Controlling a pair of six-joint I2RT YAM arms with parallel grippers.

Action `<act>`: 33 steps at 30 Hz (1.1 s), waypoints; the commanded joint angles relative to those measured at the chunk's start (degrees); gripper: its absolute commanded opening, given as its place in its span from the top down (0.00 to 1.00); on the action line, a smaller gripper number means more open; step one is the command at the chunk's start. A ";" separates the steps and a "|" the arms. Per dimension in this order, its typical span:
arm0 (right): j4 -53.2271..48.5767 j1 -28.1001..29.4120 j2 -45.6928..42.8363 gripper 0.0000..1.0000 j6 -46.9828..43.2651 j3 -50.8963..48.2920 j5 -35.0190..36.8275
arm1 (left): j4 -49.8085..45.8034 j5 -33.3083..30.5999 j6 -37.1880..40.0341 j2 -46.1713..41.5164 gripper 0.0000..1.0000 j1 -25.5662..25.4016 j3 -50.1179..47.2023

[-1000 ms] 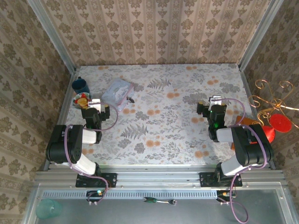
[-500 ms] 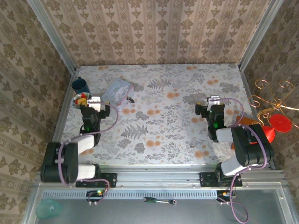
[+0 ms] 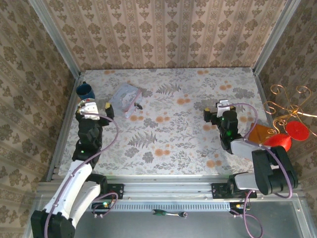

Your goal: Unlock the padlock with the key

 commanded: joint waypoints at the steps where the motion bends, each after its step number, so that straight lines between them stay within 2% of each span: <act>1: -2.36 2.43 -4.18 0.00 -3.80 0.98 0.15 | -8.58 -5.21 -7.81 -4.84 0.00 0.40 0.42; 4: -8.65 5.20 -8.56 0.00 -3.83 3.36 -0.28 | -19.05 -7.21 -16.36 -7.19 0.00 1.64 3.78; 8: -18.71 9.57 -13.67 0.00 -3.41 7.82 -1.67 | -29.91 -5.14 -23.31 -5.21 0.00 2.83 8.30; 10: -20.86 10.36 -15.81 0.00 -2.62 8.87 -5.51 | -31.32 -0.59 -22.37 -4.90 0.00 3.41 8.61; 12: -22.91 10.42 -18.00 0.00 -0.46 9.95 -9.46 | -31.44 7.48 -15.11 -5.29 0.00 4.75 8.74; 13: -23.93 10.45 -18.91 0.00 0.79 10.55 -10.63 | -31.96 7.04 -15.53 -5.83 0.00 5.36 8.44; 15: -27.05 10.36 -21.16 0.00 5.80 12.20 -12.31 | -32.66 4.76 -20.60 -7.98 0.00 6.87 6.70; 17: -31.73 9.76 -23.01 0.00 14.51 14.37 -11.05 | -30.41 6.72 -24.49 -11.66 0.00 8.78 3.25; 20: -38.41 7.24 -26.10 0.00 27.57 16.30 -11.17 | -26.35 13.47 -23.22 -16.16 0.00 10.78 -0.57; 23: -43.44 6.78 -26.39 0.00 29.75 19.26 -16.50 | -30.74 14.17 -21.53 -13.75 0.00 10.46 1.58; 26: -53.04 10.84 -23.25 0.00 29.53 25.14 -17.89 | -30.04 19.81 -21.97 -9.05 0.00 8.83 2.56; 28: -59.05 15.47 -20.78 0.00 29.60 28.96 -15.15 | -29.00 20.49 -23.55 -6.45 0.00 5.35 2.13; 30: -63.60 20.65 -18.16 0.00 31.97 31.51 -10.39 | -30.35 15.53 -23.12 -3.87 0.00 -0.16 2.73; 33: -68.21 28.04 -14.06 0.03 35.16 33.51 -7.09 | -33.20 4.57 -20.93 -0.41 0.00 -8.98 4.91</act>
